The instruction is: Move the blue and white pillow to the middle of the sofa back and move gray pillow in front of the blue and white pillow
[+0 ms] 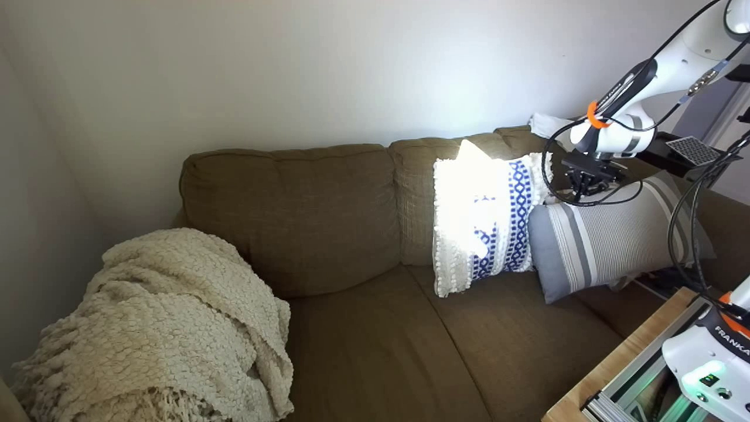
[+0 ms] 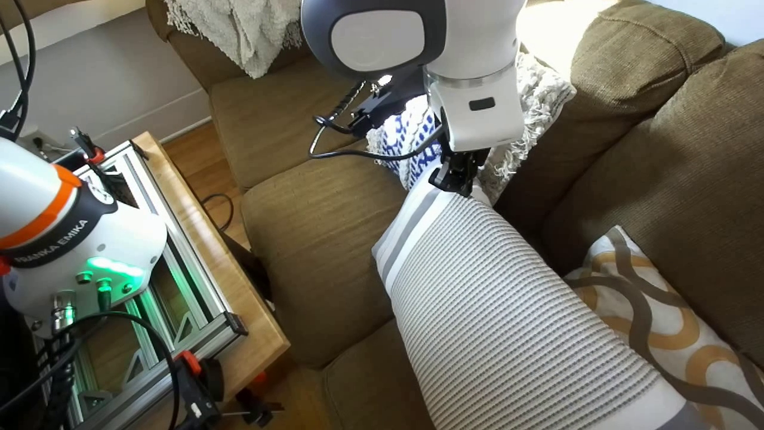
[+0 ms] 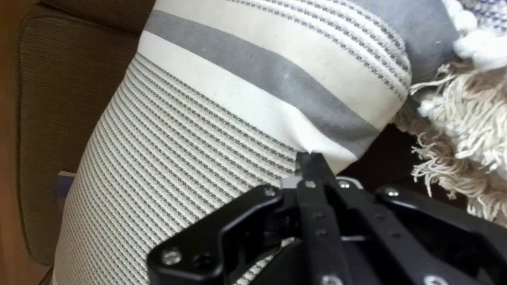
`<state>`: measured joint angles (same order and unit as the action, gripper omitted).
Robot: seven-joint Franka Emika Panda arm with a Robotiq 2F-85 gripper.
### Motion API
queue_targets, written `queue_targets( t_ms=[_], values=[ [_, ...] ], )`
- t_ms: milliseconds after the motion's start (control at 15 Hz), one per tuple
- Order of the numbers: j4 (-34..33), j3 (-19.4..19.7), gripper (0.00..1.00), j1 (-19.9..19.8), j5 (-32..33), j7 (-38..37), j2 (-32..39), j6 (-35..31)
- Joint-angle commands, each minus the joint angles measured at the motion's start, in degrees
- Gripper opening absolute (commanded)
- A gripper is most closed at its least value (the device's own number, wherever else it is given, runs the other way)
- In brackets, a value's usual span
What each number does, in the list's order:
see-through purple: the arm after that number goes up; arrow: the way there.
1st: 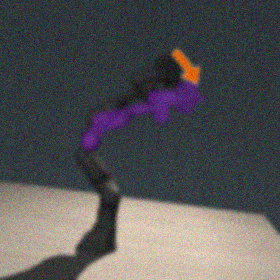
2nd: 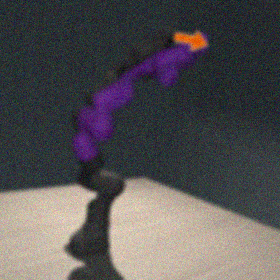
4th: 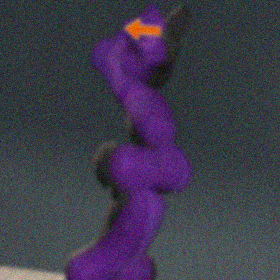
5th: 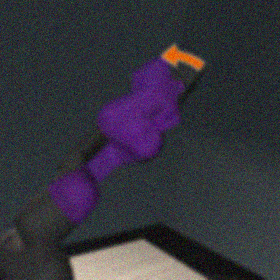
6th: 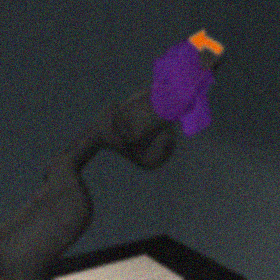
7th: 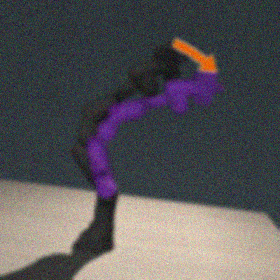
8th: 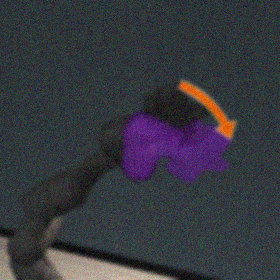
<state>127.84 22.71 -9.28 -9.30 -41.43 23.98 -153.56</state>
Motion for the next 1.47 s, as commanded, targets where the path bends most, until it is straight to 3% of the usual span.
queue_targets(
  t_ms=[0, 333, 867, 1400],
  values=[
    [3.9, 0.5, 0.00, 0.8, 2.4, 1.0, -5.1, 3.0],
    [6.2, 0.7, 0.00, 0.8, 4.0, 0.1, -7.6, 2.6],
    [3.8, -3.9, 0.00, -0.1, 0.8, 1.8, -6.7, 3.1],
    [3.0, -6.3, 0.00, 1.4, 1.8, 1.4, -5.3, 3.0]
  ],
)
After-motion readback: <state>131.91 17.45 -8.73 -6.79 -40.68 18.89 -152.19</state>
